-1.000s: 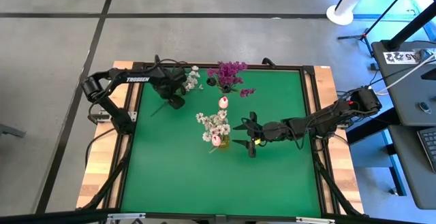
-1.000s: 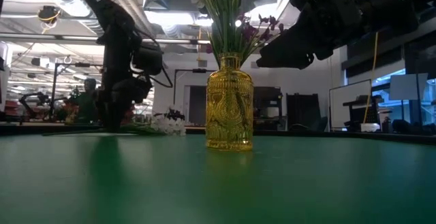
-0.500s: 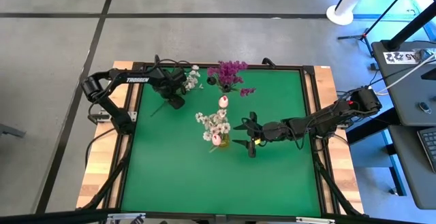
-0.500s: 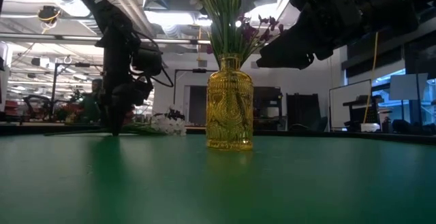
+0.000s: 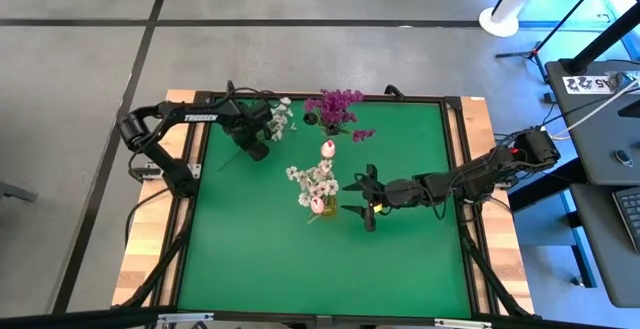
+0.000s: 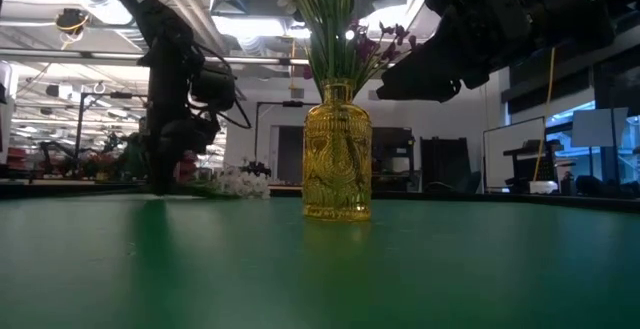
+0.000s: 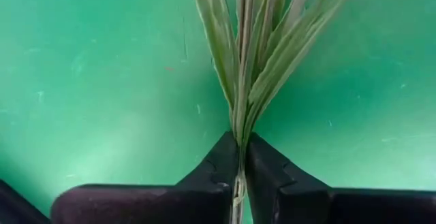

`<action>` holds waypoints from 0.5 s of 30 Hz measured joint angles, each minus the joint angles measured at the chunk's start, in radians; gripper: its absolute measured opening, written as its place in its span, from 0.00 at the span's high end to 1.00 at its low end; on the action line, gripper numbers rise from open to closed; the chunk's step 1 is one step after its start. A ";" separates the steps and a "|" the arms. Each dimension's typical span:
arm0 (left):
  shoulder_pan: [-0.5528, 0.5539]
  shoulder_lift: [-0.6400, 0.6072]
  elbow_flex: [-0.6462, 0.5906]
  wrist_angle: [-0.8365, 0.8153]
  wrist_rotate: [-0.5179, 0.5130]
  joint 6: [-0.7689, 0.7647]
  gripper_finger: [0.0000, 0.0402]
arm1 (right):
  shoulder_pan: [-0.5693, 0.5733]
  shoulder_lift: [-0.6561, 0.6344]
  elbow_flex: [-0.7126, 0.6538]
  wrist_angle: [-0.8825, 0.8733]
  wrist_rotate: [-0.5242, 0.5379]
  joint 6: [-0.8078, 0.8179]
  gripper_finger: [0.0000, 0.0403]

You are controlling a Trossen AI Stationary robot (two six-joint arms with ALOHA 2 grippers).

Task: Sort flowers into vase by color
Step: Put the white flowers into the yellow vase

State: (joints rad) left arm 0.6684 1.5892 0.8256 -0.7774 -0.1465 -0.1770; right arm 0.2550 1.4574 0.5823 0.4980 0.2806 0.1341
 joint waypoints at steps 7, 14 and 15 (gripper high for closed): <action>-0.041 -0.173 0.000 0.006 0.010 -0.012 0.98 | 0.001 0.000 0.000 -0.050 0.106 0.000 0.39; -0.070 -0.529 0.000 0.102 0.234 -0.050 0.99 | 0.000 -0.001 -0.001 -0.118 0.199 0.054 0.39; -0.084 -0.577 0.000 0.141 0.265 -0.060 0.99 | 0.001 -0.005 -0.001 -0.114 0.199 0.055 0.39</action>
State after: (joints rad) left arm 0.5841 1.0121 0.8253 -0.6363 0.1186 -0.2374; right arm 0.2560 1.4523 0.5816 0.3844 0.4793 0.1889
